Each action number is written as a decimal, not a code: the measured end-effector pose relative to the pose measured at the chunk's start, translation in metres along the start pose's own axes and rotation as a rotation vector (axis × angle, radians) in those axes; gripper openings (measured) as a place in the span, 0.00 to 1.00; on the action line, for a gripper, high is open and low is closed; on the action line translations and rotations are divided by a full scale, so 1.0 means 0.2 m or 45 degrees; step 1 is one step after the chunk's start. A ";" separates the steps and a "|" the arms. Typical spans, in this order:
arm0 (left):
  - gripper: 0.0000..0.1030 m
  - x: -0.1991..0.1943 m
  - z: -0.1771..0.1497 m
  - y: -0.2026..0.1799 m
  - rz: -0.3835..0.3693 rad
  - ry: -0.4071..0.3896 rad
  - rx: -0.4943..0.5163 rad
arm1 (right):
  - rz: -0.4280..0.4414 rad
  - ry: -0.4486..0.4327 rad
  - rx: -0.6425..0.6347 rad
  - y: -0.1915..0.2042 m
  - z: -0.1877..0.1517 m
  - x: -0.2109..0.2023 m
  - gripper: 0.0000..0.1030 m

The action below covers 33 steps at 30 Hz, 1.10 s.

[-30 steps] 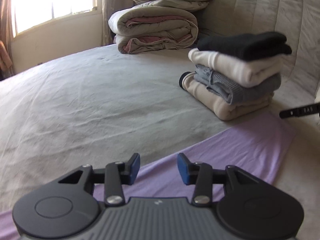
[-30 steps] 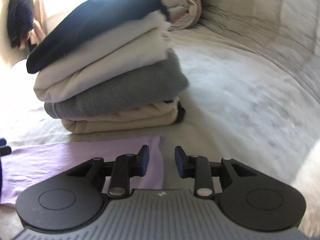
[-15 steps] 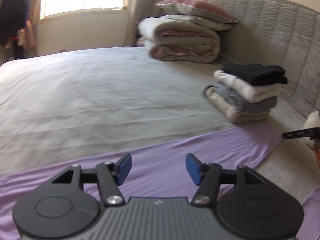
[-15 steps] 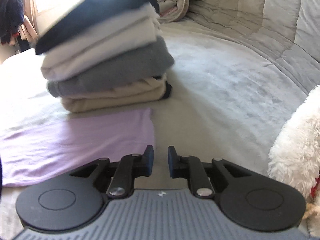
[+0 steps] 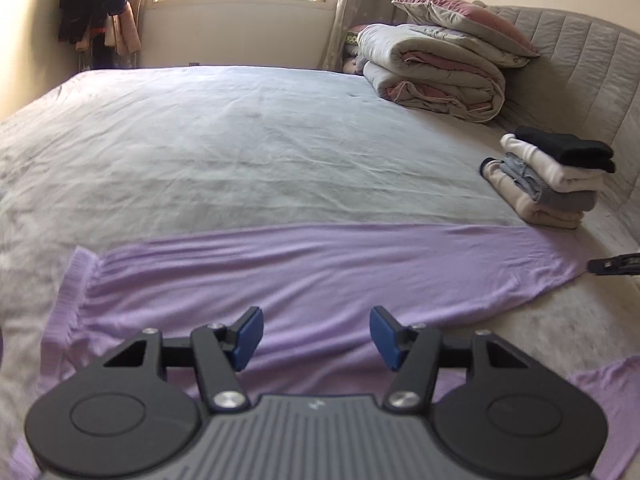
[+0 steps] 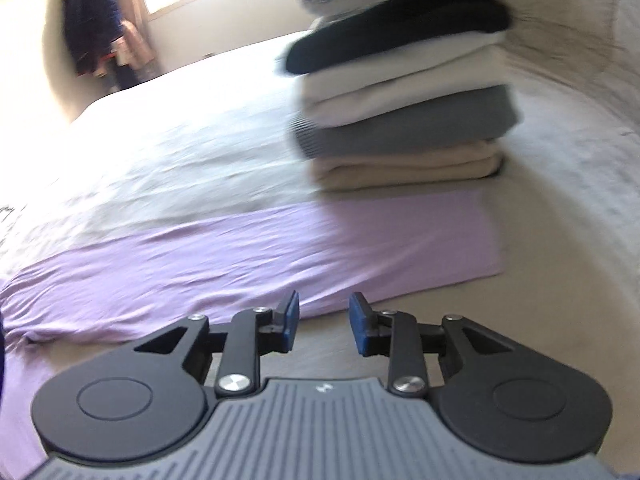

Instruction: Fold clothes

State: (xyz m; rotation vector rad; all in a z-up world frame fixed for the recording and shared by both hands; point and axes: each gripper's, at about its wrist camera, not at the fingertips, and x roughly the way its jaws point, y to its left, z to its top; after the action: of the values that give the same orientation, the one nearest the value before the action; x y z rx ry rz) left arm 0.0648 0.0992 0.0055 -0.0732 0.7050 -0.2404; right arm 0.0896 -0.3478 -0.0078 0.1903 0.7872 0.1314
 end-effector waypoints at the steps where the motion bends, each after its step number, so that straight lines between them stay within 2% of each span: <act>1: 0.58 -0.01 -0.02 0.00 -0.014 -0.001 -0.004 | 0.018 0.009 -0.010 0.04 -0.01 0.00 0.35; 4: 0.58 -0.03 -0.07 -0.01 -0.015 -0.001 0.006 | 0.068 0.043 -0.049 0.18 -0.05 0.00 0.36; 12: 0.58 -0.09 0.00 0.15 0.189 0.037 0.056 | 0.169 0.081 -0.235 0.49 -0.06 -0.01 0.38; 17: 0.58 -0.09 0.03 0.28 0.252 0.049 0.039 | 0.217 0.095 -0.306 0.68 -0.04 0.07 0.38; 23: 0.48 -0.08 -0.01 0.33 0.146 0.110 0.013 | 0.282 0.129 -0.375 0.87 -0.05 0.12 0.38; 28: 0.48 -0.10 -0.07 0.30 0.187 0.137 0.053 | 0.305 0.169 -0.398 0.92 -0.14 0.05 0.38; 33: 0.51 -0.19 -0.07 0.23 0.210 0.156 0.061 | 0.242 0.182 -0.414 0.87 -0.23 -0.12 0.40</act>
State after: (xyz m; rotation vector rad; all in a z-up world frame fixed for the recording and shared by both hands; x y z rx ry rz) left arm 0.0369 0.1542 0.0125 0.0458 0.8220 -0.1037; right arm 0.0324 -0.1775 0.0159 -0.0534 0.8772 0.4534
